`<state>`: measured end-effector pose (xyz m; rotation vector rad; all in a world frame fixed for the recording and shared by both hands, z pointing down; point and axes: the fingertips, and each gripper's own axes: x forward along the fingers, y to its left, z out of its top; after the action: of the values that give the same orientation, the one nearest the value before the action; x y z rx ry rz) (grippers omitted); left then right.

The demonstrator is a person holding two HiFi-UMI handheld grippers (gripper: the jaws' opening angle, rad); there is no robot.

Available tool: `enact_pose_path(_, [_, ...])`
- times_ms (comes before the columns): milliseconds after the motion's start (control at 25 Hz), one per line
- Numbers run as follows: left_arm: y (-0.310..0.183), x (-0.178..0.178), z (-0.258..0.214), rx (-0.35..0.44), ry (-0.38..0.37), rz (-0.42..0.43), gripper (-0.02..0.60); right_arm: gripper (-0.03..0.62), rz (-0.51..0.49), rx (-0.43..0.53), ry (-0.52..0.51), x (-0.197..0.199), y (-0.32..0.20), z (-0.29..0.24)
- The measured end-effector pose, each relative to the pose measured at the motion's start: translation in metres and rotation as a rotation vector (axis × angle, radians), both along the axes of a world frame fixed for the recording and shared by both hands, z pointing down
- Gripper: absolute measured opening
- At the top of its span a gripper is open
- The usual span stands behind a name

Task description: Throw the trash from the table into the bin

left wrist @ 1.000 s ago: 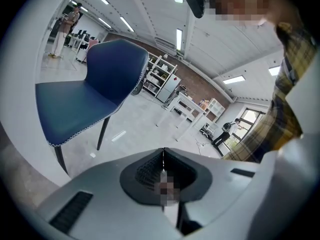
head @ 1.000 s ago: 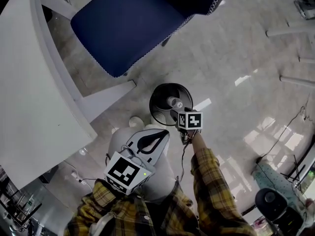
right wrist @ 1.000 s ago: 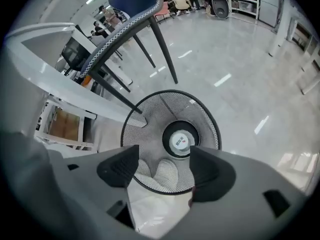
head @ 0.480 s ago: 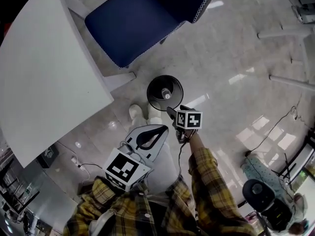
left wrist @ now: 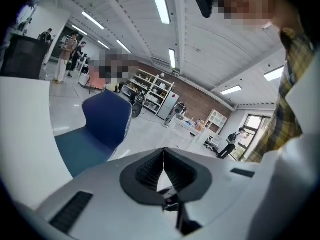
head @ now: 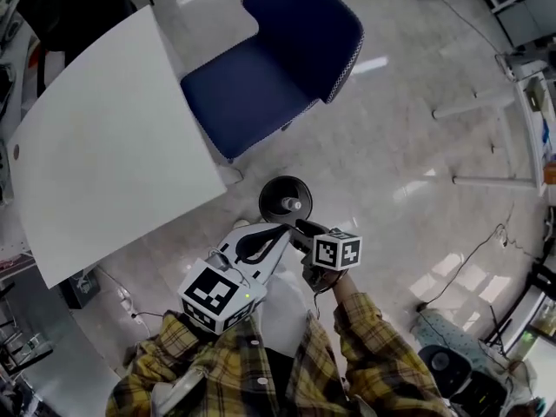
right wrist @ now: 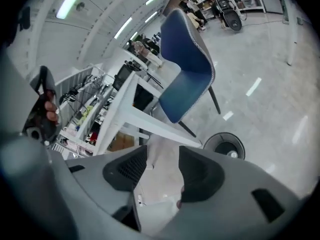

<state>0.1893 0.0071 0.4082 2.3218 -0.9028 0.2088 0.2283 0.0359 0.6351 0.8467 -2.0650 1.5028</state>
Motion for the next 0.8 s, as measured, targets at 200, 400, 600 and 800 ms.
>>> enact_pose_path(200, [-0.01,-0.012,-0.051,0.098,0.007,-0.048,0.011,0.132,-0.021,0.248,-0.093,-0.013,-0.021,-0.121])
enact_pose_path(400, [-0.014,-0.015,-0.11,0.202,-0.004,-0.087,0.011,0.095,-0.028,0.499,-0.127,-0.018,-0.033,-0.238])
enact_pose_path(600, [-0.017,-0.038,-0.155,0.309,-0.021,-0.149,0.011,0.087,-0.052,0.684,-0.196,-0.042,-0.048,-0.333])
enact_pose_path(800, [-0.004,-0.068,-0.183,0.371,-0.009,-0.219,0.011,0.054,-0.051,0.812,-0.256,-0.07,-0.048,-0.401])
